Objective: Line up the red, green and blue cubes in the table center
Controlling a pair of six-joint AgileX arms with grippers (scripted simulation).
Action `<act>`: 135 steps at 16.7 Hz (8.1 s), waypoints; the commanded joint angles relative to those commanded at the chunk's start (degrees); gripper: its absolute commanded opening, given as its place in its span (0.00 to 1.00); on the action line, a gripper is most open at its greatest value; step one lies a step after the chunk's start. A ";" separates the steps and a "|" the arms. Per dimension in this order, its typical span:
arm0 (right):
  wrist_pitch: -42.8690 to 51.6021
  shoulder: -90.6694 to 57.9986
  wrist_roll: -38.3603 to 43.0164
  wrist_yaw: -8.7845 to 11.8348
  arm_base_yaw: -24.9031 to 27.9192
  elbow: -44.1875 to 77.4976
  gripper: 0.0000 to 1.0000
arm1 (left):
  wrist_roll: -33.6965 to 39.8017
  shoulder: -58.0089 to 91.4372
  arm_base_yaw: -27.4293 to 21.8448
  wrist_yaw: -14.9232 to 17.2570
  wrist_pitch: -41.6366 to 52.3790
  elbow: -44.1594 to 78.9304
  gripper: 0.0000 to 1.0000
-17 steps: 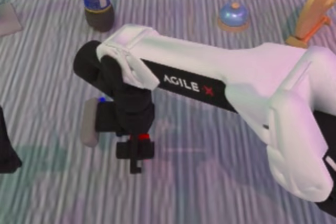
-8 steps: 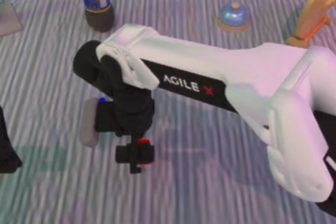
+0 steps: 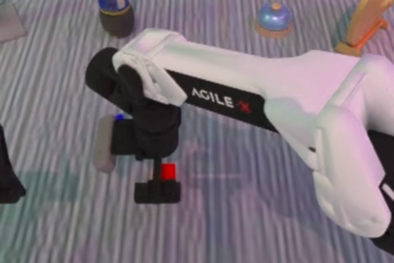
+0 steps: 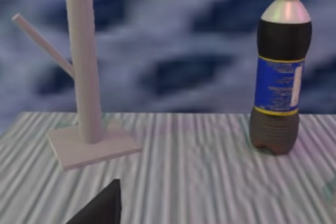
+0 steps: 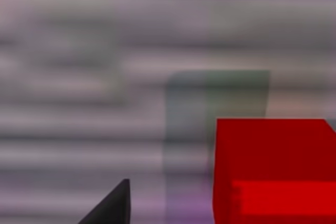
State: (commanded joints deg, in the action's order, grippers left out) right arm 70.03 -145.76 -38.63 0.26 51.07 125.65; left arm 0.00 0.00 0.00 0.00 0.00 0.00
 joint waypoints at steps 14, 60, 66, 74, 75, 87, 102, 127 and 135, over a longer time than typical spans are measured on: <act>16.87 -1.11 -0.16 -0.01 0.25 17.98 1.00 | 0.00 0.00 0.00 0.00 0.00 0.00 1.00; -13.92 5.52 51.88 -0.59 -43.56 -19.29 0.70 | 0.00 0.00 0.00 0.00 0.00 0.00 1.00; -13.92 5.52 51.88 -0.59 -43.56 -19.29 0.25 | 0.00 0.00 0.00 0.00 0.00 0.00 1.00; -13.92 5.52 51.88 -0.59 -43.56 -19.29 0.00 | 0.00 0.00 0.00 0.00 0.00 0.00 1.00; -13.92 5.52 51.88 -0.59 -43.56 -19.29 0.00 | 0.00 0.00 0.00 0.00 0.00 0.00 1.00; 0.01 11.03 51.55 -0.99 -43.06 -8.95 0.00 | 0.00 0.00 0.00 0.00 0.00 0.00 1.00; 0.12 16.61 75.62 -1.55 -14.76 -15.39 0.00 | 0.00 0.00 0.00 0.00 0.00 0.00 1.00; -14.23 16.03 84.57 -1.95 -5.52 -28.67 0.15 | 0.00 0.00 0.00 0.00 0.00 0.00 1.00; -14.23 16.03 84.57 -1.95 -5.52 -28.67 0.75 | 0.00 0.00 0.00 0.00 0.00 0.00 1.00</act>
State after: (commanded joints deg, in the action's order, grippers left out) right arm 55.80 -129.73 45.94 -1.70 45.55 96.98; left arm 0.00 0.00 0.00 0.00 0.00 0.00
